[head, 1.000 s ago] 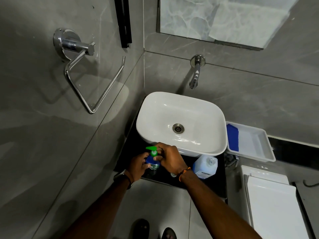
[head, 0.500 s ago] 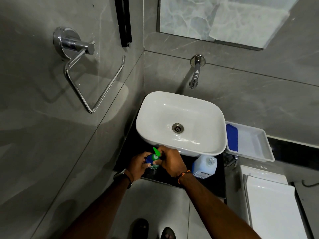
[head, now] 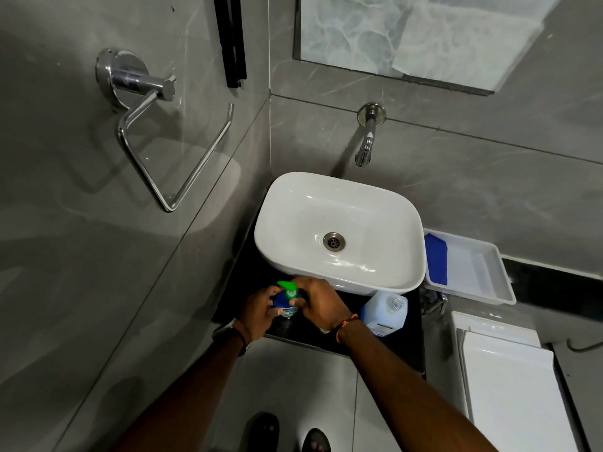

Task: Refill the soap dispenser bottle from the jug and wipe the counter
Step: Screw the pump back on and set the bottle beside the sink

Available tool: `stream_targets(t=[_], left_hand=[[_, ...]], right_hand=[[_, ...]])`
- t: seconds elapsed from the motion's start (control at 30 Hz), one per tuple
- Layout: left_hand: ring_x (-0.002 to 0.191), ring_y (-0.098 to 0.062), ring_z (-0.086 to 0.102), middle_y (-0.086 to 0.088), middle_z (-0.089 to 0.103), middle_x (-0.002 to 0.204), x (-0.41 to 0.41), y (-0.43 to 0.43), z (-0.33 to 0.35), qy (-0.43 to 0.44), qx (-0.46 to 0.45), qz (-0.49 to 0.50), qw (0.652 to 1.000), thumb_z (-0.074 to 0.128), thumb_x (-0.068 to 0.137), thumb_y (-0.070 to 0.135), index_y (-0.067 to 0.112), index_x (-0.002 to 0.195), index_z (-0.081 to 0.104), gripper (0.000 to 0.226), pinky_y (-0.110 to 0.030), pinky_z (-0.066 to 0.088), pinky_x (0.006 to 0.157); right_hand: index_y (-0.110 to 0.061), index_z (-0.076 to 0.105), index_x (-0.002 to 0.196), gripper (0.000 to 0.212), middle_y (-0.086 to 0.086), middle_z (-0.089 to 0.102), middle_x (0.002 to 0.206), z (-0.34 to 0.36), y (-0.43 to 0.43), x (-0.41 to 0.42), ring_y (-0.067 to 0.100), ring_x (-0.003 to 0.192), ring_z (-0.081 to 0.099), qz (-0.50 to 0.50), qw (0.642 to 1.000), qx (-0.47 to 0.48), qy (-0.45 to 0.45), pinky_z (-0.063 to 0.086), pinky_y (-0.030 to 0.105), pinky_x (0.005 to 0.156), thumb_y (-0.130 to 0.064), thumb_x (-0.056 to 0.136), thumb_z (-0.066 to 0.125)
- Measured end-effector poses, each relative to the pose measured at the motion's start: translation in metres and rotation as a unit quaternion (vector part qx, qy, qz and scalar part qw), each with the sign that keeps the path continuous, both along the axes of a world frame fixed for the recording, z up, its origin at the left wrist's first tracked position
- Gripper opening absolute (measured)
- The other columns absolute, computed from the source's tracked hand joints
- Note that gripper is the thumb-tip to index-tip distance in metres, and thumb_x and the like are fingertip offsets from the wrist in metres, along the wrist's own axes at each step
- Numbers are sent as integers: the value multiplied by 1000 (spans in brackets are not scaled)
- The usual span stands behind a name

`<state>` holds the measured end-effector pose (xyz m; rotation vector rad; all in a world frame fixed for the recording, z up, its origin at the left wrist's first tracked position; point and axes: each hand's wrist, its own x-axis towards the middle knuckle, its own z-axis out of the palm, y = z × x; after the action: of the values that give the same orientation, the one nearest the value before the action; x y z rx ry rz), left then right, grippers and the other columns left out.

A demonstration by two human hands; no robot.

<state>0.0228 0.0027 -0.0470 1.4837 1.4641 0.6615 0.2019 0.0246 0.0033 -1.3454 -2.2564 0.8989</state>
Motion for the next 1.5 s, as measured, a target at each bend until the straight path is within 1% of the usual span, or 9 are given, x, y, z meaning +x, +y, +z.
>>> stream_targets(t=[0.2,0.37,0.57,0.7,0.87,1.1,1.23,1.37,1.5], left_hand=[[106,-32,64,-18,61,121,0,0,1,8,8,-12,1000,61,82,-12,-3,123,54,43,-44,54,93],[108,-33,64,-20,60,122,1,-2,0,16,14,-21,1000,55,80,-18,-5,124,53,46,-44,53,95],[107,-33,64,-20,59,124,2,-2,1,17,6,-16,1000,62,83,-11,-4,126,52,45,-45,53,96],[106,-35,64,-21,59,122,2,-3,2,16,7,-21,1000,61,83,-12,-6,125,52,43,-44,53,94],[101,-26,62,-21,58,120,3,-3,2,25,14,-28,999,60,83,-13,-6,123,52,41,-35,51,90],[104,-36,65,-23,61,119,1,-2,2,30,16,-36,999,60,82,-11,-6,122,52,41,-49,53,92],[105,-34,66,-22,61,122,1,-1,2,28,11,-35,999,61,84,-10,-5,126,51,44,-48,53,95],[109,-32,64,-20,59,125,2,-2,2,24,9,-28,999,61,83,-12,-4,127,50,46,-42,52,97],[111,-33,63,-20,58,127,2,-1,2,21,11,-30,999,61,83,-13,-5,127,50,46,-43,52,99]], right_hand=[[-17,71,95,20,0,73,90,-3,-1,3,20,81,66,-46,999,-25,9,53,36,74,-22,79,83],[-17,63,94,49,-1,68,92,-14,-13,6,17,83,63,-120,992,-42,3,54,34,75,-47,67,91],[-18,74,115,30,-5,72,111,-17,-21,11,7,96,63,-112,986,-44,113,53,35,95,-13,86,78],[-23,68,103,30,-6,73,97,-11,-17,6,10,87,67,-127,984,-72,102,56,33,84,-28,79,85],[-21,68,128,50,-3,70,124,-12,-16,7,10,111,65,-109,981,-104,120,50,21,100,-17,81,84],[-22,69,104,49,-5,70,102,-17,-15,7,9,92,65,-159,977,-94,104,54,21,82,-40,66,94],[-22,71,122,44,-5,71,120,-19,-14,12,10,107,67,-118,979,-113,122,55,30,99,-19,80,85],[-25,68,100,42,-9,70,97,-21,-12,11,8,89,65,-146,975,-116,119,57,27,83,-29,68,94],[-20,73,119,44,-2,68,125,-22,-9,11,14,110,67,-113,978,-113,133,55,36,100,-16,77,87]])
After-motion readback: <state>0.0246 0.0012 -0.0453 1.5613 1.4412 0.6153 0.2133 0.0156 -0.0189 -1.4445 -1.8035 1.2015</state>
